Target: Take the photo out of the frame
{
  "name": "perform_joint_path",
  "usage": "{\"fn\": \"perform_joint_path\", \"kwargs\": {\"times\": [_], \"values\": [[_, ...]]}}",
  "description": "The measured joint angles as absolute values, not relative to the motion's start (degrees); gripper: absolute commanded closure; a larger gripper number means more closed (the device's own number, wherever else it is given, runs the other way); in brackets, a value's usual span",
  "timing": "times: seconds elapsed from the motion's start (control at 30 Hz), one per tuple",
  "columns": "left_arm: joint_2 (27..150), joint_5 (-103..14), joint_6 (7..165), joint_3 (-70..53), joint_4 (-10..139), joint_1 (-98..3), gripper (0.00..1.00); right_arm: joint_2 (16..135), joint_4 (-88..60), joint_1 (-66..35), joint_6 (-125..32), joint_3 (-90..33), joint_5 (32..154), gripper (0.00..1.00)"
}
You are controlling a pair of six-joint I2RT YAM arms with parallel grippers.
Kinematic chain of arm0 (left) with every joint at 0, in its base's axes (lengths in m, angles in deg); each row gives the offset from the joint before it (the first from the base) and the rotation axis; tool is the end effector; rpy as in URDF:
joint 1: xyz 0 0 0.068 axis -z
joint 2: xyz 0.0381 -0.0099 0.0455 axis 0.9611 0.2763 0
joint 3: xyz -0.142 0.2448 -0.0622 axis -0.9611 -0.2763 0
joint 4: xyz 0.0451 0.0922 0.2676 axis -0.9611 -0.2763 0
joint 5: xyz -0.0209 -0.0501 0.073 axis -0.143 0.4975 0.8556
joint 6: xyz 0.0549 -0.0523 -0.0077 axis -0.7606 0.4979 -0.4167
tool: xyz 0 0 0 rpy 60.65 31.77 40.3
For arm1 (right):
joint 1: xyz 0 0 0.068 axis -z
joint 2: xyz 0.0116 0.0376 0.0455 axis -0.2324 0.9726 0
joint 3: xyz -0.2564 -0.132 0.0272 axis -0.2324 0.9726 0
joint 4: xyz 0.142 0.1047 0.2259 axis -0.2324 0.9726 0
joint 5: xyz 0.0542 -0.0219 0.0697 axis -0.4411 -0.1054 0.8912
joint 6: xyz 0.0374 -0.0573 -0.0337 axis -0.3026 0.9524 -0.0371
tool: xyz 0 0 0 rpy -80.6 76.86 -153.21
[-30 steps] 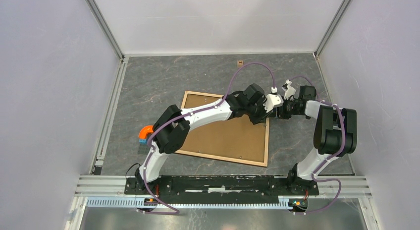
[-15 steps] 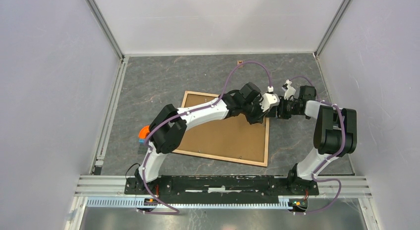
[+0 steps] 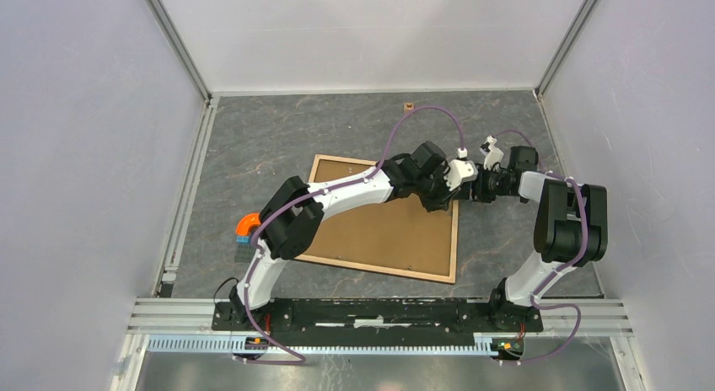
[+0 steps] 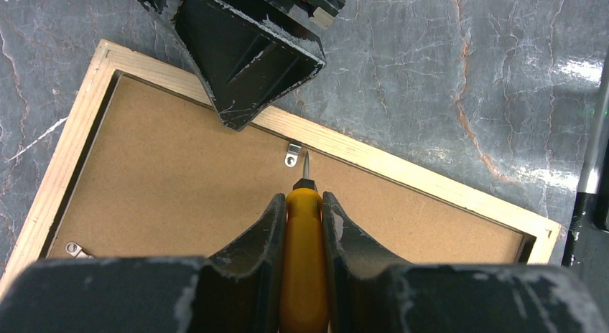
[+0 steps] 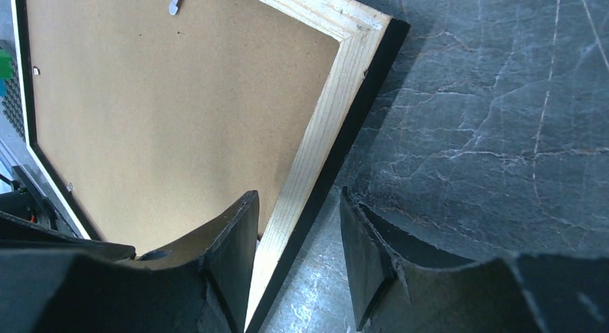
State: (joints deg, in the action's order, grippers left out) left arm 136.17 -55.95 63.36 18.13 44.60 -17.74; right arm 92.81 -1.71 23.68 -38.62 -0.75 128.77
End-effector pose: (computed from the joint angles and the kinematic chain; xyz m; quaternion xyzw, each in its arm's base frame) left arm 0.2860 -0.4666 0.1992 0.5560 0.7125 -0.2966 0.3084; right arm 0.3376 -0.0158 0.1133 -0.0141 0.9079 0.3372 0.2488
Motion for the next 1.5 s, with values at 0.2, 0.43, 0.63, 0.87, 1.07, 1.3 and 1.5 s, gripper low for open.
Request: {"fn": "perform_joint_path", "kwargs": {"times": [0.2, 0.43, 0.63, 0.87, 1.07, 1.3, 1.5], "values": [[136.81, -54.93, 63.36, 18.83, 44.74, -17.63, 0.98, 92.83, -1.84, 23.66, -38.60, -0.71, 128.64, 0.50], [136.98, -50.05, 63.38, 19.20, 45.28, -16.99, 0.98, 92.83, -1.93, 23.57, -38.60, -0.64, 128.15, 0.52], [136.98, -45.00, 63.36, 19.57, 45.26, -16.99, 0.98, 92.81, -1.95, 23.57, -38.60, -0.64, 127.85, 0.52], [136.98, -44.08, 63.34, 19.57, 45.22, -16.99, 0.98, 92.83, -1.95, 23.50, -38.60, -0.64, 127.76, 0.52], [136.98, -44.52, 63.34, 19.90, 44.82, -17.10, 0.98, 92.81, -1.95, 23.48, -38.60, -0.64, 127.74, 0.52], [137.66, -47.28, 63.03, 22.59, 41.52, -17.08, 0.98, 92.83, -1.95, 23.48, -38.60, -0.64, 127.74, 0.52], [138.53, -48.57, 62.03, 23.79, 40.21, -16.60, 0.98, 92.81, -1.95, 23.46, -38.64, -0.64, 127.74, 0.52]]}}
